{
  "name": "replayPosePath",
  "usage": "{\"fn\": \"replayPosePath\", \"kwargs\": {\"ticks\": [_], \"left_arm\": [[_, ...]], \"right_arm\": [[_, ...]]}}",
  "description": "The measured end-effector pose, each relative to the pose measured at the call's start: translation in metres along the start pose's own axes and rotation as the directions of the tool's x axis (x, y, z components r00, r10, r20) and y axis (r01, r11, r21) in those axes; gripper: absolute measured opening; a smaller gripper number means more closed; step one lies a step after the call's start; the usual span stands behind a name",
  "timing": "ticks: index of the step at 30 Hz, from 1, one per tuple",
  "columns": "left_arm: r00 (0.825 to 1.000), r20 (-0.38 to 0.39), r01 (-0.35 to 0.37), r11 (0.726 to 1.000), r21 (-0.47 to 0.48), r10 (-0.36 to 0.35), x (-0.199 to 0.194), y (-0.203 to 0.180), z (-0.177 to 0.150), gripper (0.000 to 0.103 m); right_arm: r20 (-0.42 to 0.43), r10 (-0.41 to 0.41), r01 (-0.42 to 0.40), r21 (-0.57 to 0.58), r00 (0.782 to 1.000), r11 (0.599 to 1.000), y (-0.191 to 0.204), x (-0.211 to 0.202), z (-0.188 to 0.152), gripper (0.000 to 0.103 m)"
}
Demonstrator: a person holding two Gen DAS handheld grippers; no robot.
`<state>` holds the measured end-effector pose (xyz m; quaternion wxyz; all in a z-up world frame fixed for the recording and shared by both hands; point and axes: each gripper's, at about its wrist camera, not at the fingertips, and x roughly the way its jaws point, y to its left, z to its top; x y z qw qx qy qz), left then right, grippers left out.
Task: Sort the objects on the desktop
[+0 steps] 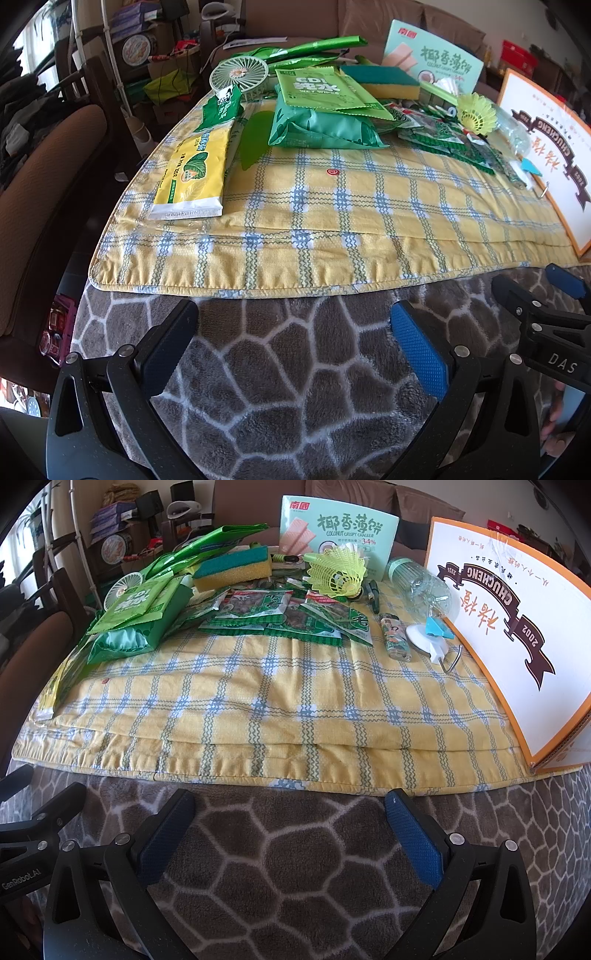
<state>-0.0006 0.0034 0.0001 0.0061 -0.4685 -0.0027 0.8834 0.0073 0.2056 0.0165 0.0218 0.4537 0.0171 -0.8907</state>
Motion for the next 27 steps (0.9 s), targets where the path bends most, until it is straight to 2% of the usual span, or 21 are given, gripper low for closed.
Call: {"fn": "replayPosePath", "kwargs": {"ticks": [27], "left_arm": [[1.000, 0.002, -0.004, 1.000, -0.003, 0.004, -0.0008, 0.0020, 0.0004, 0.103]], "right_arm": [[0.002, 0.002, -0.002, -0.002, 1.000, 1.000, -0.0005, -0.0004, 0.0003, 0.103]]}}
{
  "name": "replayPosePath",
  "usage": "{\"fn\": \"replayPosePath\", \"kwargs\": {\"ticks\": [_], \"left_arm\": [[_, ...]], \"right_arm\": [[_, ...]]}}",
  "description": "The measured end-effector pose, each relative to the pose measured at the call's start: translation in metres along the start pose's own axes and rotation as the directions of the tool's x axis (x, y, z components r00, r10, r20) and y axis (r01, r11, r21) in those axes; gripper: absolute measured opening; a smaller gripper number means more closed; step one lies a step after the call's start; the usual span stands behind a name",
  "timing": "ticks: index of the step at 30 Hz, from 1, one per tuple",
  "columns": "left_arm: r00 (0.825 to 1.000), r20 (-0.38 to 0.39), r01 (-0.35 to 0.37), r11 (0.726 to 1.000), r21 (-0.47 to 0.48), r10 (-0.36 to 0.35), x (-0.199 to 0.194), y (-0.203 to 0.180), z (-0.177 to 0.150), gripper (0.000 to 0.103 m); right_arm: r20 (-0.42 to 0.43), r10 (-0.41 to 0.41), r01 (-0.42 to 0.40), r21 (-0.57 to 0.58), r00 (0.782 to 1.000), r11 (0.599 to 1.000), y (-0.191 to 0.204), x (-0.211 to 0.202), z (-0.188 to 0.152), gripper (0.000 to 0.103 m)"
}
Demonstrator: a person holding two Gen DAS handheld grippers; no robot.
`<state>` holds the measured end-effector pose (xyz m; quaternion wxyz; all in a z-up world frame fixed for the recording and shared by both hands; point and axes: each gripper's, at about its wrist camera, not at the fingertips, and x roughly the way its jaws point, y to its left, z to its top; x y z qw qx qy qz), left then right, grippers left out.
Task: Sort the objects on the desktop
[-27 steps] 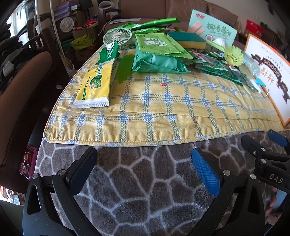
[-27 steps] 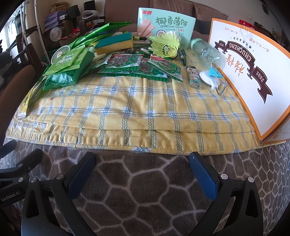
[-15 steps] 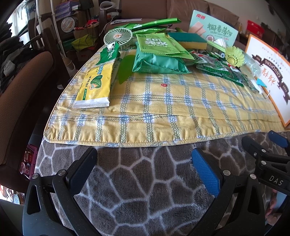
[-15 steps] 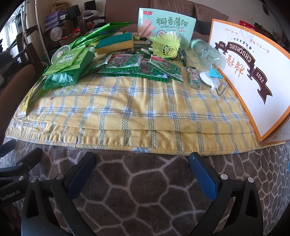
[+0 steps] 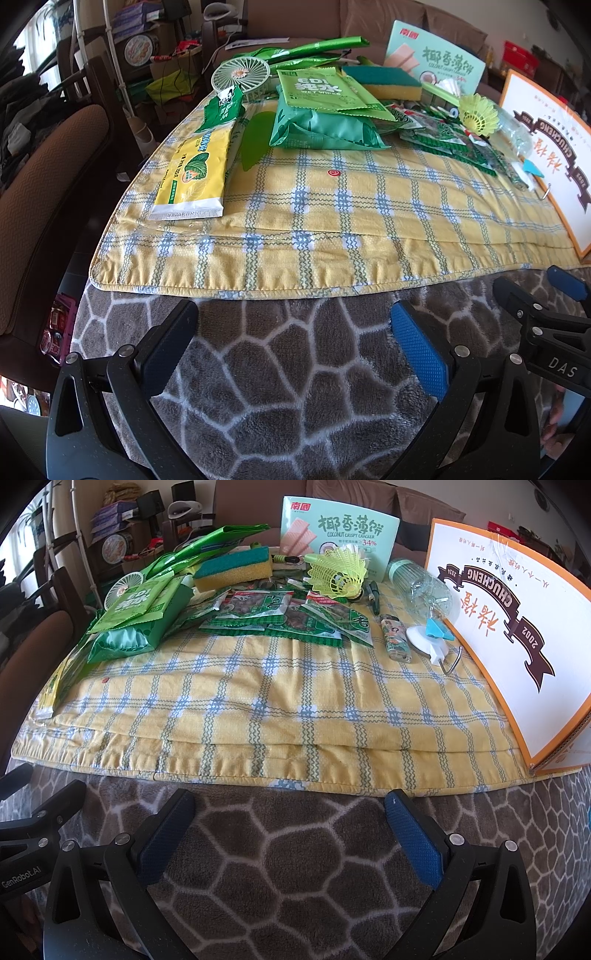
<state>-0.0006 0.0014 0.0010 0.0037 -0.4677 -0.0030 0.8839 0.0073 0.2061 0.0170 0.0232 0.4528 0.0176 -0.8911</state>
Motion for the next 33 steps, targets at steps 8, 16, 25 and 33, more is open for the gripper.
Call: {"fn": "replayPosePath", "kwargs": {"ticks": [8, 16, 25, 33], "left_arm": [[1.000, 0.000, 0.001, 1.000, 0.001, -0.001, 0.000, 0.000, 0.000, 0.103], [1.000, 0.000, 0.004, 1.000, 0.005, -0.004, 0.000, 0.000, 0.000, 0.103], [0.999, -0.042, 0.027, 1.000, 0.004, -0.026, 0.000, 0.002, 0.006, 0.103], [0.999, -0.007, 0.038, 0.999, 0.013, -0.037, -0.014, 0.011, 0.019, 0.103]], "right_arm": [[0.000, 0.000, 0.000, 0.000, 1.000, 1.000, 0.000, 0.000, 0.000, 0.103], [0.000, 0.000, 0.000, 0.000, 1.000, 1.000, 0.000, 0.000, 0.000, 0.103], [-0.005, -0.001, 0.001, -0.005, 1.000, 1.000, 0.000, -0.001, 0.000, 0.103], [0.033, -0.027, 0.029, -0.071, 0.999, 0.997, 0.009, -0.021, 0.018, 0.103]]}}
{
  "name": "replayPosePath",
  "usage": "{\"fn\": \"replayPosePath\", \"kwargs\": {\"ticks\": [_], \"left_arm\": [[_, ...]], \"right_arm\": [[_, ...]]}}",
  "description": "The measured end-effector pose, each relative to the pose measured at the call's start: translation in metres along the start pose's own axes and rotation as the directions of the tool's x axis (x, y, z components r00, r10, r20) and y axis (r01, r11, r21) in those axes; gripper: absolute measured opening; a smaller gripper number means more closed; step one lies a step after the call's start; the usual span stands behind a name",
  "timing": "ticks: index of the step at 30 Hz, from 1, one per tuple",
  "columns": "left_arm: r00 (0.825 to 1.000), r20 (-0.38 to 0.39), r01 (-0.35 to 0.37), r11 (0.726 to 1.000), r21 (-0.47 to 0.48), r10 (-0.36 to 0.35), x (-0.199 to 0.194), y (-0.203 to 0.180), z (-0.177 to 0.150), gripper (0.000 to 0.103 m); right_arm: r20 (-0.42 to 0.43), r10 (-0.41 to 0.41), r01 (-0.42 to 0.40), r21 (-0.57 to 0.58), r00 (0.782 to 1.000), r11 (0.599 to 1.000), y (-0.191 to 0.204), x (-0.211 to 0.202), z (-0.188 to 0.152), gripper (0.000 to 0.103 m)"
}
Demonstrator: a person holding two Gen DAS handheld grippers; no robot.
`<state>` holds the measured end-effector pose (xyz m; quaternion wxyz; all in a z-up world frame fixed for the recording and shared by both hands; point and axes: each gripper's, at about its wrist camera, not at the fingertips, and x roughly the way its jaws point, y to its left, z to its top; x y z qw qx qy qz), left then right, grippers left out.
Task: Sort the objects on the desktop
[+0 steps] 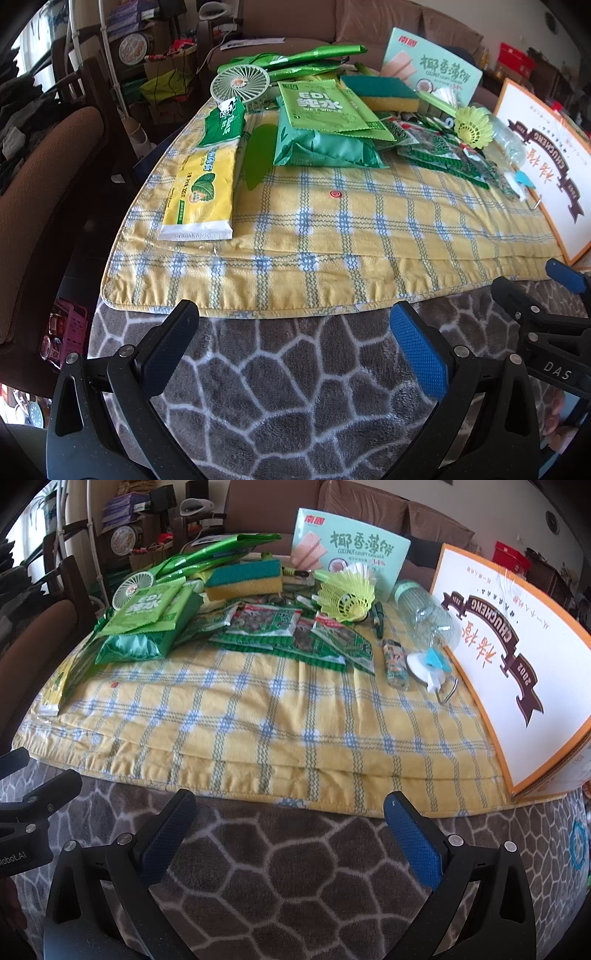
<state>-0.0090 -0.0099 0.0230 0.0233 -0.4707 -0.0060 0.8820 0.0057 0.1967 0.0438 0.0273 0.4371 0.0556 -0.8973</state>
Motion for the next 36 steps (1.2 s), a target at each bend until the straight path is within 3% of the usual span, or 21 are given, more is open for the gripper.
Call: {"fn": "replayPosePath", "kwargs": {"ticks": [15, 22, 26, 28, 29, 36], "left_arm": [[0.997, 0.074, 0.032, 0.999, 0.022, -0.033, -0.032, 0.028, 0.057, 0.103], [0.990, 0.097, 0.100, 0.994, 0.042, -0.104, -0.036, 0.040, 0.093, 0.103], [0.985, 0.105, 0.132, 0.989, 0.061, -0.138, -0.032, 0.042, 0.115, 0.103], [0.983, 0.096, 0.152, 0.986, 0.068, -0.158, -0.027, 0.043, 0.125, 0.100], [0.982, 0.088, 0.159, 0.985, 0.070, -0.165, -0.023, 0.043, 0.130, 0.093], [0.972, 0.027, 0.232, 0.971, 0.055, -0.233, 0.010, 0.049, 0.158, 0.072]], "right_arm": [[0.087, 0.054, -0.054, -0.006, 0.995, 0.999, 0.000, -0.039, 0.050, 0.102], [0.104, 0.123, -0.124, -0.001, 0.987, 0.992, -0.001, -0.047, 0.081, 0.099], [0.097, 0.182, -0.182, -0.004, 0.979, 0.983, 0.003, -0.043, 0.098, 0.084], [0.088, 0.211, -0.211, -0.004, 0.974, 0.977, 0.007, -0.039, 0.106, 0.069], [0.079, 0.228, -0.229, -0.001, 0.970, 0.973, 0.009, -0.035, 0.110, 0.061], [0.045, 0.370, -0.372, 0.051, 0.928, 0.927, 0.020, -0.004, 0.133, 0.045]]}}
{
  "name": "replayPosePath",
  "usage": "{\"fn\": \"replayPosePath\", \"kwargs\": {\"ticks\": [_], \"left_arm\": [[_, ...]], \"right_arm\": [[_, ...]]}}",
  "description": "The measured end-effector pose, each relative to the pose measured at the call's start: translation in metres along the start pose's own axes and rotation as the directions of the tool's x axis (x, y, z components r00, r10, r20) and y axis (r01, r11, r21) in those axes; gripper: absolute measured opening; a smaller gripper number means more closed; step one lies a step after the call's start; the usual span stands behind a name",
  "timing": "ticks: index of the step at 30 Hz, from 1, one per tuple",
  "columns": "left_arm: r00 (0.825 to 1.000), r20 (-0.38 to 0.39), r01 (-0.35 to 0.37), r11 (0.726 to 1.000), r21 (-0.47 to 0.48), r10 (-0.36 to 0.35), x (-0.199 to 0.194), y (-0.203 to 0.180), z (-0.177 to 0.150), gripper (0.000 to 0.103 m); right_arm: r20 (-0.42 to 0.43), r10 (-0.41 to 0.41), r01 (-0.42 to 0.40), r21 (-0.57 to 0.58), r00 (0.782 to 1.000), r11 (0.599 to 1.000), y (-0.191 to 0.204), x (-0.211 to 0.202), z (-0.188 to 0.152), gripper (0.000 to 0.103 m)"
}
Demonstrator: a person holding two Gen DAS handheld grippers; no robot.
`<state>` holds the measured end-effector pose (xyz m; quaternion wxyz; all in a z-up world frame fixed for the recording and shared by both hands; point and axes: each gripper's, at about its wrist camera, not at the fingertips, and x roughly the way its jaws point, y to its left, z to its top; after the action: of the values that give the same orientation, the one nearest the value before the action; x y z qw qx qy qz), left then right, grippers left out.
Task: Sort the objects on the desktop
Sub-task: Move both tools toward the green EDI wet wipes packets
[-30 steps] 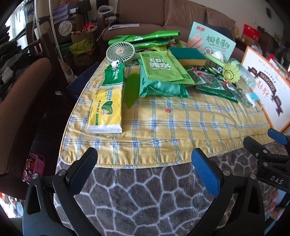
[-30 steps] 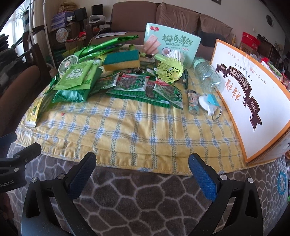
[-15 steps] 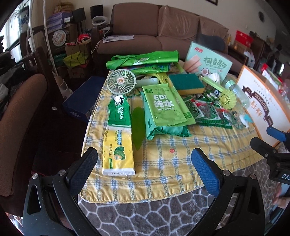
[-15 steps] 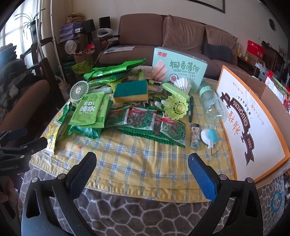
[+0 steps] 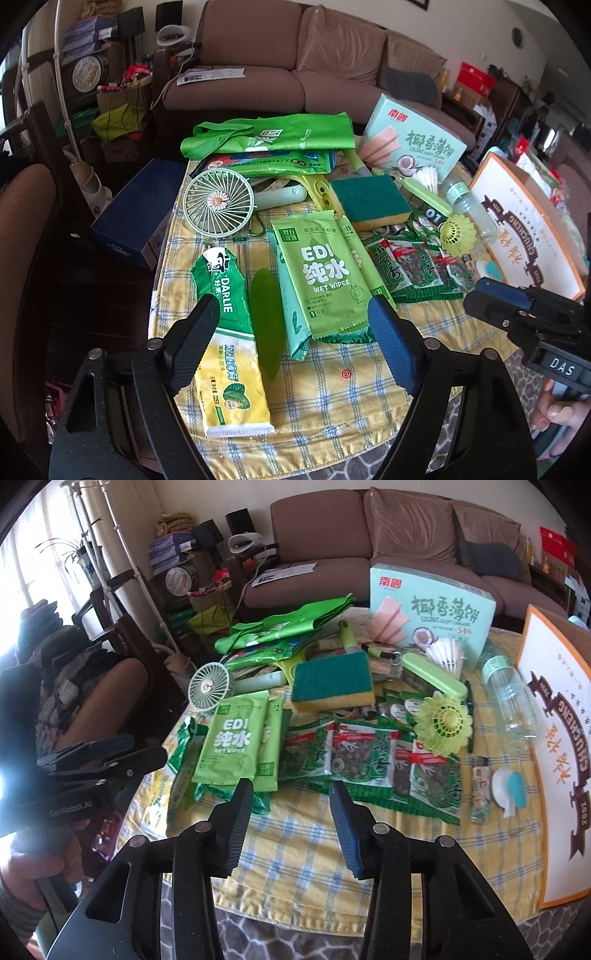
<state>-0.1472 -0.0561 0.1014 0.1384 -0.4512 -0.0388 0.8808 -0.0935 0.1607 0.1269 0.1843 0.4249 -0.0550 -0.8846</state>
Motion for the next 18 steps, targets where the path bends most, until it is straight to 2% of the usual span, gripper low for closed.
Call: {"fn": "replayPosePath", "kwargs": {"ticks": [2, 8, 18], "left_arm": [[1.000, -0.018, 0.021, 1.000, -0.011, -0.021, 0.009, 0.004, 0.005, 0.068], [0.997, -0.042, 0.066, 0.997, -0.032, -0.067, 0.029, 0.010, 0.017, 0.068], [0.995, -0.074, 0.069, 0.997, -0.021, -0.070, 0.054, 0.008, 0.021, 0.068]], "right_arm": [[-0.011, 0.031, -0.031, 0.017, 0.999, 0.999, -0.002, 0.011, 0.006, 0.044], [-0.039, 0.110, -0.107, 0.062, 0.993, 0.992, -0.010, 0.041, 0.020, 0.043], [-0.073, 0.144, -0.138, 0.075, 0.987, 0.988, -0.017, 0.071, 0.028, 0.043]]}}
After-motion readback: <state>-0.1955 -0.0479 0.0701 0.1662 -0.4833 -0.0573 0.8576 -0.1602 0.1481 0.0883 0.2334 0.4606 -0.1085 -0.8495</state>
